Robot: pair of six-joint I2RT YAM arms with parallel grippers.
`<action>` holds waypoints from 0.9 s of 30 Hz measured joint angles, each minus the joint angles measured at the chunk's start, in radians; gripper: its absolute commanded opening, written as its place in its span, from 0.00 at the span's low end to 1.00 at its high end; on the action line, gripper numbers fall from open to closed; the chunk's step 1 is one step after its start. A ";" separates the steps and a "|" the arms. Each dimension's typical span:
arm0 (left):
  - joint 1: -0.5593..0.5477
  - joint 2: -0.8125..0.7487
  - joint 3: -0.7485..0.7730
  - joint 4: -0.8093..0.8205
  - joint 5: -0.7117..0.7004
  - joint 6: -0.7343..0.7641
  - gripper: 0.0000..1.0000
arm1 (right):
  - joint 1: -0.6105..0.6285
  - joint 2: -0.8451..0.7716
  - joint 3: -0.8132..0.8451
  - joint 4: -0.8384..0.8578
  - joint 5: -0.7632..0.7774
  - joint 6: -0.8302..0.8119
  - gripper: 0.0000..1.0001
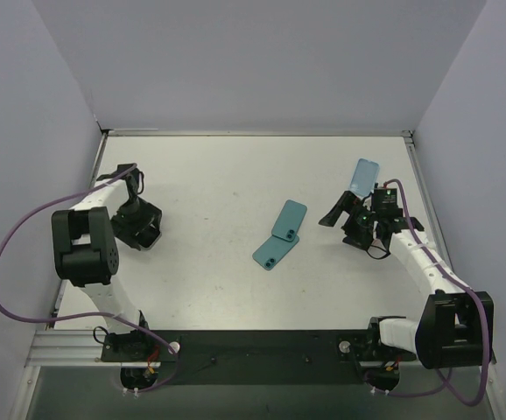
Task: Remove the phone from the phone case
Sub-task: Pick up the phone at the center of the board.
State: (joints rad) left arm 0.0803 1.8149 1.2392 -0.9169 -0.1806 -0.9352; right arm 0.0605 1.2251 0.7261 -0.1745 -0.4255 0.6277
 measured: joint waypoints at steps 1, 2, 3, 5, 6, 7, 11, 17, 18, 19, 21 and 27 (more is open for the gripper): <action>0.000 0.003 0.000 0.003 0.006 -0.005 0.97 | 0.000 0.000 0.000 0.000 -0.002 0.000 0.99; 0.000 0.006 0.000 0.007 0.011 -0.009 0.98 | 0.000 0.000 0.000 0.000 -0.002 0.000 0.99; 0.000 0.007 0.000 0.012 0.016 -0.016 0.97 | 0.000 0.000 0.000 0.000 -0.003 0.000 0.99; 0.000 0.009 0.000 0.024 0.024 -0.027 0.97 | 0.000 0.000 0.000 0.000 -0.003 0.000 0.99; 0.000 0.011 0.000 0.031 0.027 -0.032 0.98 | 0.000 0.000 0.000 -0.001 -0.003 0.000 0.99; 0.000 0.014 0.000 0.037 0.029 -0.035 0.97 | 0.000 0.000 0.000 -0.001 -0.004 0.000 0.99; 0.000 0.031 0.000 0.045 0.029 -0.048 0.97 | 0.000 0.000 0.000 -0.001 -0.006 -0.001 0.99; 0.000 0.063 0.006 0.047 0.021 -0.060 0.97 | 0.000 0.000 0.000 -0.001 -0.008 -0.001 0.99; 0.000 0.063 0.006 0.048 0.020 -0.060 0.97 | 0.000 0.000 0.000 -0.001 -0.008 -0.001 0.99; 0.000 0.064 0.006 0.048 0.019 -0.061 0.97 | 0.000 0.000 0.000 -0.001 -0.008 -0.001 0.99; 0.001 0.067 0.010 0.047 0.019 -0.061 0.96 | 0.000 0.000 0.000 -0.001 -0.009 -0.001 0.99; 0.002 0.089 0.037 0.046 0.020 -0.059 0.51 | 0.000 0.000 0.000 -0.001 -0.009 -0.001 0.99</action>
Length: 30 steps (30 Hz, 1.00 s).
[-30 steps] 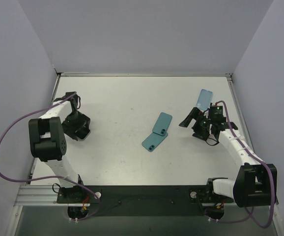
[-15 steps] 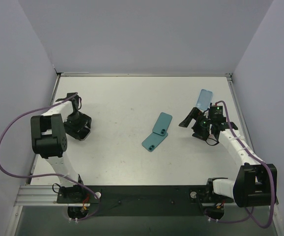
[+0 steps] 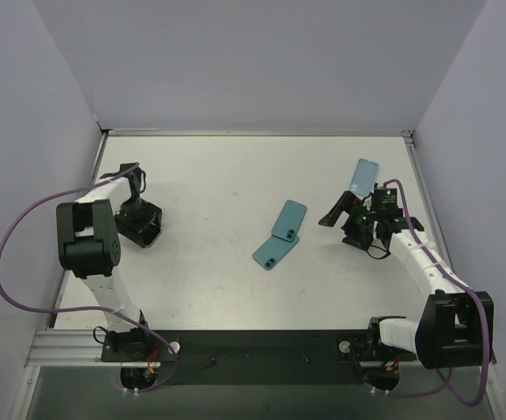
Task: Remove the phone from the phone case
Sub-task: Pick up the phone at the center of the board.
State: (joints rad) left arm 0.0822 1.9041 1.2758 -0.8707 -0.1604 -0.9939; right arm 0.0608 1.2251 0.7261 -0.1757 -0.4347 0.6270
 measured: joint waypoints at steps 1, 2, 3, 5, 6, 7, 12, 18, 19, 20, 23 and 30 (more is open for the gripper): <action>0.000 0.000 0.000 0.000 0.000 0.001 0.45 | 0.000 0.000 0.000 0.000 0.000 0.000 0.99; -0.001 0.000 0.000 0.000 0.000 0.005 0.42 | 0.000 0.000 0.000 0.000 0.000 0.000 0.99; -0.003 0.000 0.000 0.000 0.000 0.009 0.32 | 0.000 0.000 0.000 0.000 0.000 0.000 0.99; -0.008 0.000 0.000 0.002 0.001 0.031 0.26 | 0.000 0.000 0.000 0.000 0.000 0.001 0.99; -0.014 -0.002 0.000 0.005 0.000 0.043 0.14 | 0.001 0.000 0.000 0.000 0.000 0.001 0.99; -0.020 -0.003 -0.001 0.009 0.000 0.059 0.05 | 0.003 0.000 0.001 -0.001 0.000 0.003 0.98; -0.101 -0.054 -0.066 0.070 0.012 0.154 0.00 | 0.014 -0.001 0.030 -0.010 -0.003 0.034 0.97; -0.271 -0.106 -0.121 0.105 0.121 0.244 0.00 | 0.049 0.066 0.177 -0.008 -0.025 0.105 0.97; -0.302 -0.111 -0.124 0.114 0.146 0.255 0.00 | 0.067 0.091 0.211 -0.001 -0.031 0.113 0.96; -0.331 -0.118 -0.124 0.121 0.168 0.268 0.00 | 0.086 0.119 0.243 0.005 -0.039 0.123 0.96; -0.411 -0.151 -0.124 0.145 0.253 0.300 0.00 | 0.163 0.211 0.327 0.034 -0.060 0.155 0.94; -0.503 -0.223 -0.124 0.212 0.430 0.338 0.00 | 0.355 0.434 0.402 0.149 -0.106 0.261 0.87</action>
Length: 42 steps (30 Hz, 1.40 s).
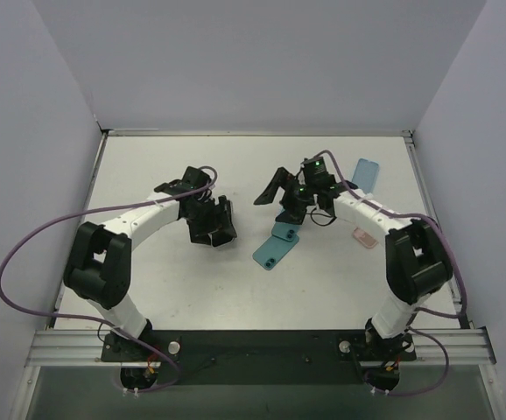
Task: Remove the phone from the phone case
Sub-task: Pick up the phone at the center of the board.
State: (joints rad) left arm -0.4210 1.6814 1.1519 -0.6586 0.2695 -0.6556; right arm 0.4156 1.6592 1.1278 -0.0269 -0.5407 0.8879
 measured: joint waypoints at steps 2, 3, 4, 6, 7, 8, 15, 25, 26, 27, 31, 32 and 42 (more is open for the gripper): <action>-0.005 -0.012 0.000 0.010 0.028 0.009 0.00 | 0.041 0.061 0.011 0.032 -0.013 0.034 0.86; -0.006 -0.014 0.000 0.013 0.041 0.011 0.00 | 0.058 0.090 0.018 0.051 -0.021 0.052 0.85; -0.006 -0.015 0.000 0.016 0.051 0.014 0.00 | 0.072 0.117 0.024 0.070 -0.028 0.067 0.85; -0.006 -0.015 0.000 0.017 0.068 0.018 0.00 | 0.092 0.163 0.039 0.092 -0.036 0.094 0.85; -0.006 -0.015 0.000 0.017 0.077 0.021 0.00 | 0.099 0.182 0.048 0.103 -0.039 0.106 0.84; -0.007 -0.016 0.000 0.017 0.088 0.025 0.00 | 0.106 0.198 0.058 0.111 -0.042 0.114 0.84; -0.012 -0.033 0.000 0.014 0.135 0.041 0.00 | 0.154 0.268 0.154 0.143 -0.043 0.145 0.58; -0.005 -0.095 0.000 -0.004 0.162 0.038 0.37 | 0.199 0.302 0.190 0.151 -0.052 0.158 0.00; -0.005 -0.097 0.000 0.001 0.164 0.036 0.50 | 0.196 0.298 0.188 0.155 -0.053 0.159 0.00; -0.005 -0.097 0.000 0.005 0.169 0.035 0.82 | 0.192 0.293 0.185 0.156 -0.052 0.156 0.00; -0.008 -0.109 0.000 0.024 0.212 0.031 0.93 | 0.170 0.245 0.139 0.168 -0.069 0.150 0.00; -0.009 -0.120 0.000 0.029 0.231 0.031 0.94 | 0.157 0.225 0.120 0.172 -0.076 0.140 0.00; 0.175 -0.332 -0.146 0.455 0.591 -0.175 0.96 | -0.016 -0.020 -0.050 0.251 -0.152 0.129 0.00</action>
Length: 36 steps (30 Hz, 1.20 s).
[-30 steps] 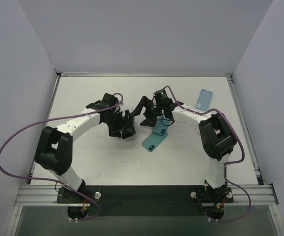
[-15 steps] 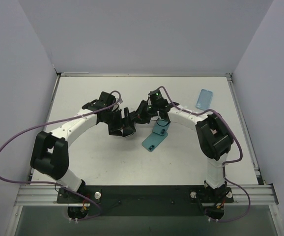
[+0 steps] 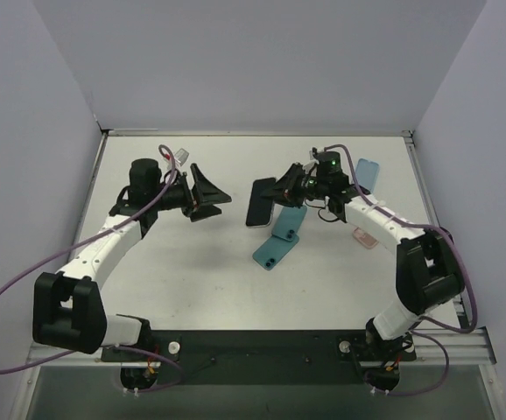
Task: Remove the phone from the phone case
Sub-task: Pick up the phone at the center of the board, then remove the phone case from the phone.
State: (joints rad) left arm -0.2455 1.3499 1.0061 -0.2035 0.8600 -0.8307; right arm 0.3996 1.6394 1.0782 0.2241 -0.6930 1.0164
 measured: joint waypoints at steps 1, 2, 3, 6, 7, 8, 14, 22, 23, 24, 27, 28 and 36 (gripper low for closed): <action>0.023 -0.004 -0.053 0.109 0.030 -0.069 0.96 | 0.001 -0.025 -0.017 0.026 -0.016 0.008 0.00; 0.038 -0.001 -0.104 0.216 0.051 -0.142 0.96 | 0.004 -0.047 -0.037 0.069 -0.039 0.022 0.00; 0.043 0.010 -0.148 0.317 0.068 -0.208 0.96 | 0.008 -0.063 -0.058 0.111 -0.055 0.041 0.00; 0.027 0.061 -0.228 0.563 0.107 -0.383 0.96 | 0.015 -0.099 -0.141 0.274 -0.109 0.127 0.00; 0.021 0.076 -0.239 0.629 0.116 -0.432 0.96 | 0.019 -0.100 -0.162 0.324 -0.126 0.157 0.00; 0.015 0.087 -0.246 0.695 0.122 -0.476 0.96 | 0.021 -0.098 -0.177 0.360 -0.136 0.182 0.00; -0.019 0.100 -0.248 0.964 0.142 -0.624 0.87 | 0.022 -0.097 -0.200 0.472 -0.168 0.255 0.00; -0.045 0.149 -0.248 1.053 0.125 -0.668 0.71 | 0.014 -0.097 -0.202 0.531 -0.188 0.290 0.00; -0.047 0.154 -0.248 1.058 0.121 -0.669 0.72 | 0.012 -0.097 -0.202 0.533 -0.188 0.291 0.00; -0.049 0.159 -0.248 1.062 0.118 -0.674 0.73 | 0.010 -0.097 -0.202 0.532 -0.188 0.290 0.00; -0.055 0.173 -0.244 1.077 0.114 -0.678 0.73 | 0.005 -0.097 -0.204 0.531 -0.187 0.290 0.00; -0.055 0.178 -0.240 1.078 0.114 -0.679 0.74 | 0.005 -0.097 -0.204 0.531 -0.186 0.289 0.00; -0.117 0.210 -0.179 0.924 0.113 -0.574 0.73 | 0.046 -0.097 -0.203 0.560 -0.190 0.308 0.00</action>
State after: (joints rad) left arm -0.3622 1.5600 0.8272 0.7200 0.9730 -1.4044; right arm 0.4458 1.5429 0.8749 0.7845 -0.8825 1.3243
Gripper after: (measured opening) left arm 0.759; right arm 0.096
